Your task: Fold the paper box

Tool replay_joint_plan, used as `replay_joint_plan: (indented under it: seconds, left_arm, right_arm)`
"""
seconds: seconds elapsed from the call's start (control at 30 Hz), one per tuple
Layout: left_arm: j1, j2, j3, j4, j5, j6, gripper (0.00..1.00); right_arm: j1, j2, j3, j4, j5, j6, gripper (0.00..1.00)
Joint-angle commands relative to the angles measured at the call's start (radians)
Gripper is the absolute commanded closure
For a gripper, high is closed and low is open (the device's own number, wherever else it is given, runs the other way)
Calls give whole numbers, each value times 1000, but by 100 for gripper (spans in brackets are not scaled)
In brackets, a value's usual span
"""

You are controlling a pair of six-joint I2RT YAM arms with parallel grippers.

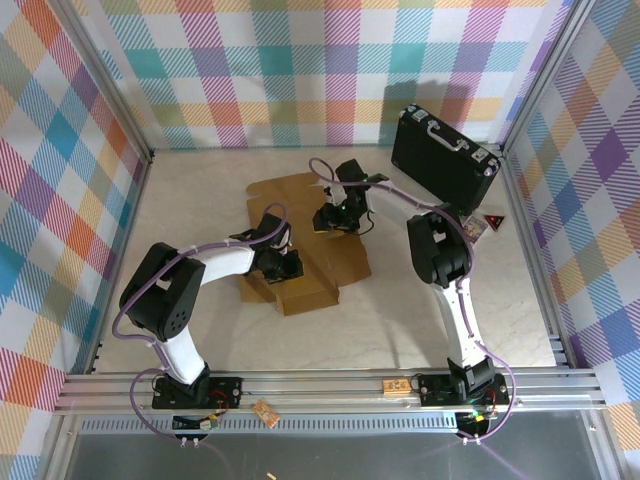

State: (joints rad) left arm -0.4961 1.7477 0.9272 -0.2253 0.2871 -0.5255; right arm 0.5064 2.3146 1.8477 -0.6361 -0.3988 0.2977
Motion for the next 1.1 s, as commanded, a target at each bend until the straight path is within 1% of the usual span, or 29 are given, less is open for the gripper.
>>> replay_joint_plan:
  seconds: [0.0,0.37,0.57,0.8,1.07]
  left_arm:
    - [-21,58,-16,-65,-25,22,85]
    - [-23,52,-16,-72,-36,25,85]
    - [-23,54,-13,-75,-35,27,85]
    - [-27,57,-12,-76,-39,26,85]
    - [-28,56,-12,-75,-40,27,85]
  right_arm:
    - [12,-57,3,22,-36,-22,47]
    - [27,-110,-42,102,-64,-20,46]
    - [30,-119,-48,108,-77,-15,45]
    - [33,-52,-14,93,-130,7,45]
    - [40,26,-5,90,-153,34,46]
